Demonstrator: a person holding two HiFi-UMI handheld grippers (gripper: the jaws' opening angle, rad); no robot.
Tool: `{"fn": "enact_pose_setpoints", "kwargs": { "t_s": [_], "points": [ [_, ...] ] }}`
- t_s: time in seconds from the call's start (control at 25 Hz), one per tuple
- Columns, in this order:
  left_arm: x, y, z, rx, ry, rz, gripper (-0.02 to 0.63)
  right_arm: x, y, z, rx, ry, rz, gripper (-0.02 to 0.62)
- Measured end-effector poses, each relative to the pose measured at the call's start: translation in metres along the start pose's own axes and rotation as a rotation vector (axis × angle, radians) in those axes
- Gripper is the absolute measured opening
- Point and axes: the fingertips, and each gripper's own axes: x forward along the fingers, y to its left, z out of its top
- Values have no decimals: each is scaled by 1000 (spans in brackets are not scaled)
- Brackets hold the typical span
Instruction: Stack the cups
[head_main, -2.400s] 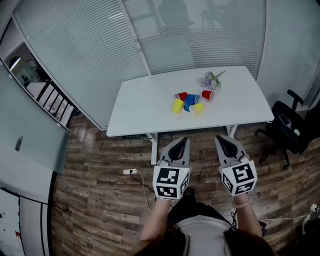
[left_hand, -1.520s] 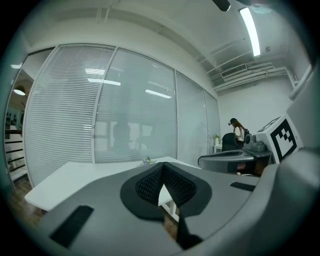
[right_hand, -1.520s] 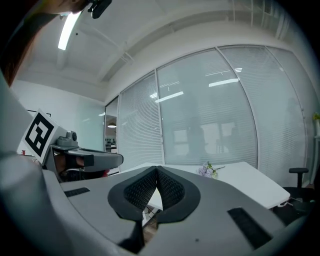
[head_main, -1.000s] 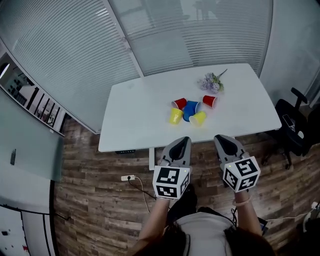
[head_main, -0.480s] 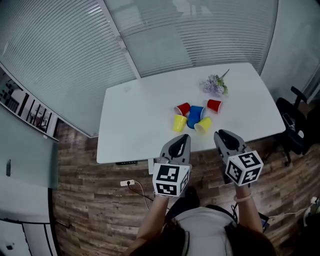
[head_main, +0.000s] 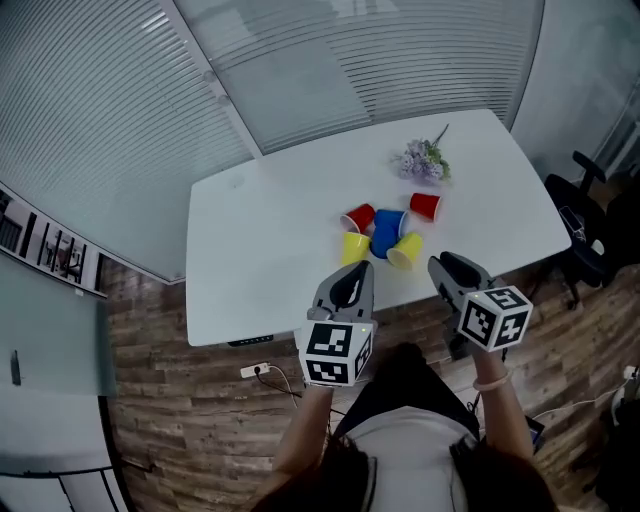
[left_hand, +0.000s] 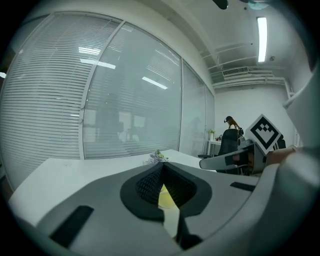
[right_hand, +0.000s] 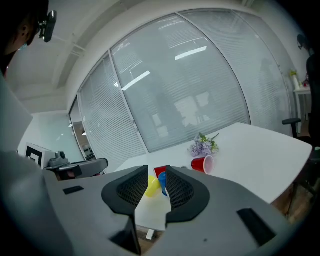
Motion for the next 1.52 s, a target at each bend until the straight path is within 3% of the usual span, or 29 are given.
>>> {"fn": "enact_pose_setpoints", "kwargs": {
  "t_s": [0.44, 0.96, 1.2, 1.52],
  "points": [
    [51, 28, -12, -29, 46, 36, 17, 49, -42, -25, 208, 143, 54, 163],
    [109, 70, -12, -69, 78, 122, 17, 96, -74, -49, 335, 325, 128, 222],
    [117, 92, -13, -71, 97, 110, 17, 107, -82, -64, 496, 357, 81, 252],
    [143, 119, -20, -71, 137, -1, 17, 115, -92, -77, 617, 357, -37, 291]
  ]
}}
